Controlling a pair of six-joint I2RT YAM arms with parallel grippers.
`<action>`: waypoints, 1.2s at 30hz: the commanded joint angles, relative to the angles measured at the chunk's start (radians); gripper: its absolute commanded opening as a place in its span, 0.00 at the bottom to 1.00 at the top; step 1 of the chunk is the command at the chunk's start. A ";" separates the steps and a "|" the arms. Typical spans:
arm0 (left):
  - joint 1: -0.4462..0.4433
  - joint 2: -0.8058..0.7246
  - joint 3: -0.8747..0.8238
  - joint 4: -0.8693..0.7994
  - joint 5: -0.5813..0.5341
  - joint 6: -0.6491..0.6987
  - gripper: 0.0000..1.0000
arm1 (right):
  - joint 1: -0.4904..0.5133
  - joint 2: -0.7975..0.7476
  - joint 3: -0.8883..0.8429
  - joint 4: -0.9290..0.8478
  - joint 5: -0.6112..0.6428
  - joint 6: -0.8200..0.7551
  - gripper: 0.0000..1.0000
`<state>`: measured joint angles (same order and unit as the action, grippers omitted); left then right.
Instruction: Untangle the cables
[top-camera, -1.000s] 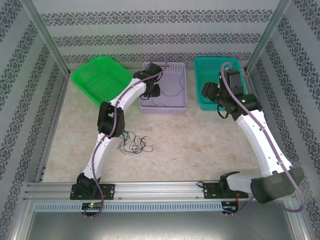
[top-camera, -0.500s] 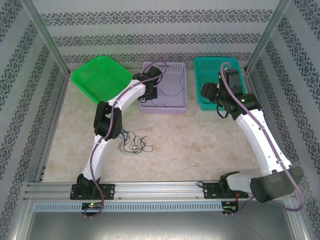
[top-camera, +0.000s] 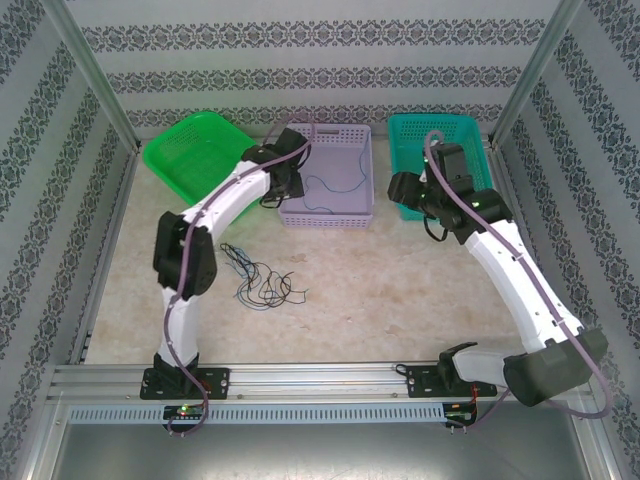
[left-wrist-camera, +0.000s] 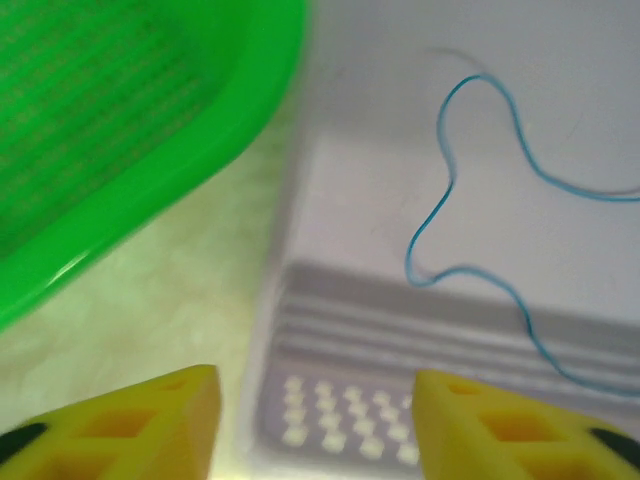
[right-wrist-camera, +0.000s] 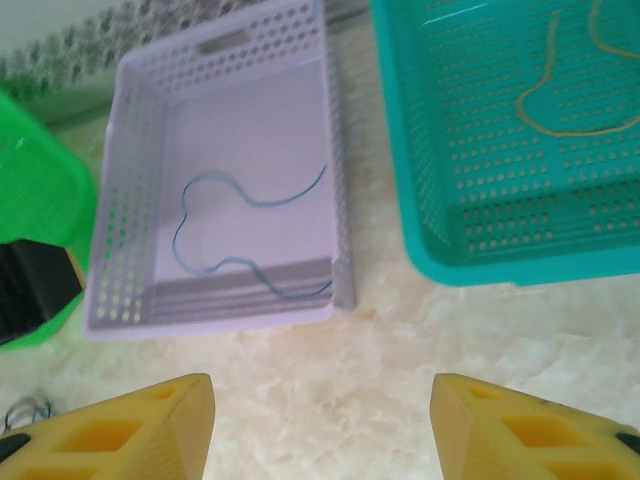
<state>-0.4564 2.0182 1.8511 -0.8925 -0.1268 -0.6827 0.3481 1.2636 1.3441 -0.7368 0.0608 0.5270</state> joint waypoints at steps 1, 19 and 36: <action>0.010 -0.222 -0.187 0.003 0.020 -0.151 0.65 | 0.091 0.015 -0.056 0.031 -0.046 -0.082 0.62; 0.160 -0.464 -0.862 0.198 0.231 -0.281 0.78 | 0.495 0.404 -0.183 0.278 -0.232 0.227 0.61; 0.138 -0.451 -0.997 0.329 0.237 -0.256 0.46 | 0.551 0.552 -0.256 0.407 -0.346 0.521 0.42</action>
<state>-0.3031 1.5513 0.8715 -0.6086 0.1272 -0.9611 0.8883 1.7981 1.0943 -0.3580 -0.2638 0.9741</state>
